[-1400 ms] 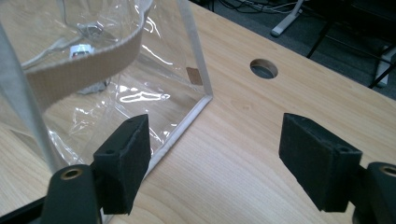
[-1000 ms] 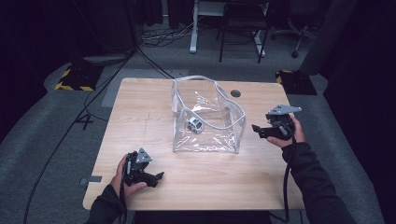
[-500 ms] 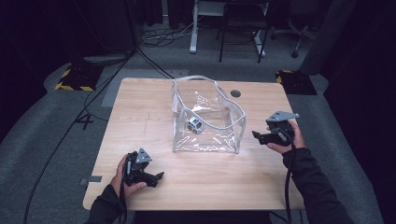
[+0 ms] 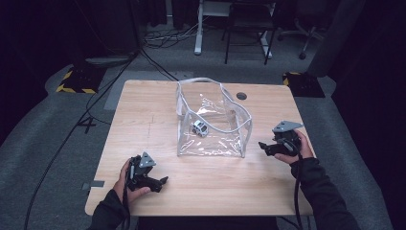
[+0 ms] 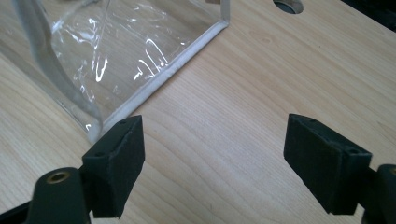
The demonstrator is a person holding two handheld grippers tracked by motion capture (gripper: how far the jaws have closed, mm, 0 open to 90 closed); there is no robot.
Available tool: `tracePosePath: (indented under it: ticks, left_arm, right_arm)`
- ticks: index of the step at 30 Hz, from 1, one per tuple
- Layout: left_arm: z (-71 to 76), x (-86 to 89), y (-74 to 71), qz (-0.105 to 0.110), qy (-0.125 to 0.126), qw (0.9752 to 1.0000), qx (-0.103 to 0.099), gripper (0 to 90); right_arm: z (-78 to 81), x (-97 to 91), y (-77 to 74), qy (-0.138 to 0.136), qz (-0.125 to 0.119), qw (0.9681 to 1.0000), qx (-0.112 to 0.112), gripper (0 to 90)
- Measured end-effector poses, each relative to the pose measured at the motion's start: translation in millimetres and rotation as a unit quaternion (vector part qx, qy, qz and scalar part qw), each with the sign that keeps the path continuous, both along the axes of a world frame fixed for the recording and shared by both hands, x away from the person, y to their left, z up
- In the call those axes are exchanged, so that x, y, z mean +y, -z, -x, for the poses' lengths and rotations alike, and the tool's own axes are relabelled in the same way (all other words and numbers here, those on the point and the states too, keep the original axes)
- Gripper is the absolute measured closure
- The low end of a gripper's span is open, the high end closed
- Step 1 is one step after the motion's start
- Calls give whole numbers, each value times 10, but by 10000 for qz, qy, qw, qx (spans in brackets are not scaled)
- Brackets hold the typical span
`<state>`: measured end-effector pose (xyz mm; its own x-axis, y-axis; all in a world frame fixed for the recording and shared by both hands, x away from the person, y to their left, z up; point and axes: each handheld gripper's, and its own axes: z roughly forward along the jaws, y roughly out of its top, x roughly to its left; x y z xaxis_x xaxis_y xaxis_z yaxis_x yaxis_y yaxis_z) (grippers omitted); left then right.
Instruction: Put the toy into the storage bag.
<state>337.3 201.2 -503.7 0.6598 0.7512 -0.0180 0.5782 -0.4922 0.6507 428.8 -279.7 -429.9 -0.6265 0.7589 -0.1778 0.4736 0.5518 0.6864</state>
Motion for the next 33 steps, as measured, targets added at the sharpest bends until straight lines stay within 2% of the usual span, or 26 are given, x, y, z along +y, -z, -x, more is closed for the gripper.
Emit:
tracePosePath:
  ticks: [11,24,29,33]
  left_arm:
    - [-2,1,0,0,20,10000,3,5]
    - [-2,1,0,1,21,10000,5,5]
    - [-2,1,0,0,16,10000,3,5]
    - [-2,1,0,1,19,10000,6,5]
  right_arm:
    - [104,-33,127,-2,123,9999,47,197]
    - [242,-167,255,18,214,9997,105,189]
    - [321,-219,314,62,188,9998,99,187]
    - [377,-266,367,6,121,9998,179,186]
